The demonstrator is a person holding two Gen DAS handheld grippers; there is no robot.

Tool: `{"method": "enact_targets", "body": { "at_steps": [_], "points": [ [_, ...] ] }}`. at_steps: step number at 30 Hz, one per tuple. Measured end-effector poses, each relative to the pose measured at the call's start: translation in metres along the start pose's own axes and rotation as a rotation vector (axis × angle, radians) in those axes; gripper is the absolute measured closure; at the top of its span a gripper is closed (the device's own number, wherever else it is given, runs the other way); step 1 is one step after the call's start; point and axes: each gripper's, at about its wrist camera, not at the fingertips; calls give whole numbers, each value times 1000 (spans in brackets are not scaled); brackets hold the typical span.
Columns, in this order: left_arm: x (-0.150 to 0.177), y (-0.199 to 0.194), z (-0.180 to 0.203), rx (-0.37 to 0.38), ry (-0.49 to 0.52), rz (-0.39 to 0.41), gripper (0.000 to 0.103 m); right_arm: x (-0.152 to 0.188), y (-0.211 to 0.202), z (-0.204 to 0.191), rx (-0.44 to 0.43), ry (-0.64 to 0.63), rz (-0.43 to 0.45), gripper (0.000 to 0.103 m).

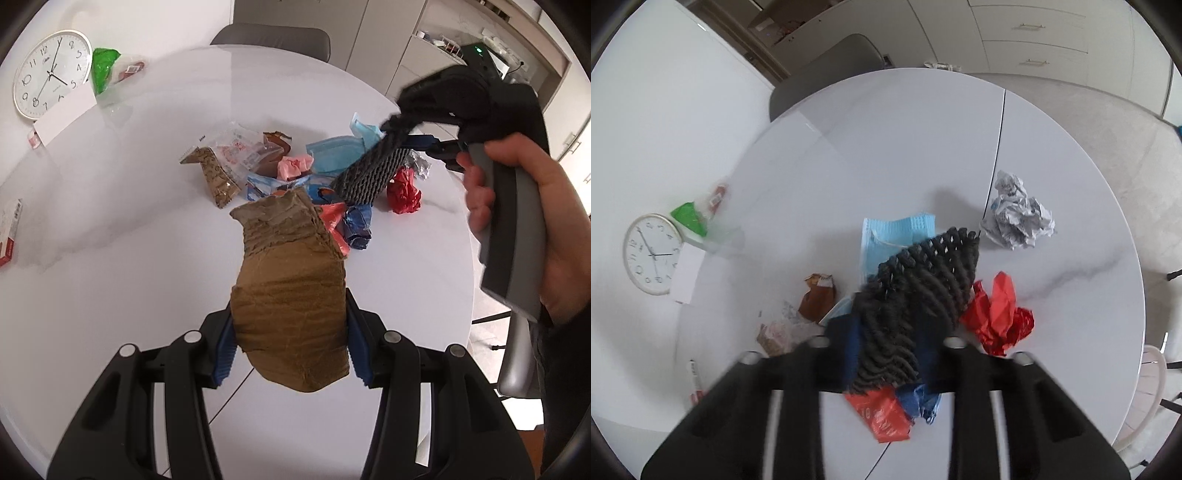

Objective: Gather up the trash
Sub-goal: 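Grasp the black mesh foam sheet with the right tool, then carry the paper bag and foam sheet to the bin and release both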

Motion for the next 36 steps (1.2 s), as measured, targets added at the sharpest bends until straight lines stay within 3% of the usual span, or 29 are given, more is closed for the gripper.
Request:
{"method": "enact_targets", "body": {
  "at_steps": [8,15,18,22,25,30,34,35,36],
  "points": [
    [3,-16,1,-15,5,30,54,13,-51,2,-109,-53,32,86],
    [10,-32,29,16,46,45,54,20,-123,18,-186,-139,117,86],
    [10,-36,55,54,111,51,54,28,-157,54,-134,-167,166,86],
    [7,-37,104,129,242,60,54,51,-195,129,56,-195,215,86],
    [4,-34,142,194,326,55,54,71,-202,190,169,-149,177,86],
    [7,-22,207,316,446,6,54,105,-182,289,273,-24,69,86],
    [13,-7,256,370,541,-49,54,120,-153,335,282,18,-3,83],
    [15,-4,264,378,558,-58,54,124,-142,347,290,20,-29,81],
    [18,0,276,387,579,-73,54,125,-133,352,285,17,-52,69]
  ]
}}
Point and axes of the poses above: each gripper's, at about its wrist camera, not at the fingertips, and y roughly the way its jaws point, z to its right, x to its underside, and after that the axes turned 7 degrees about y, right-handed
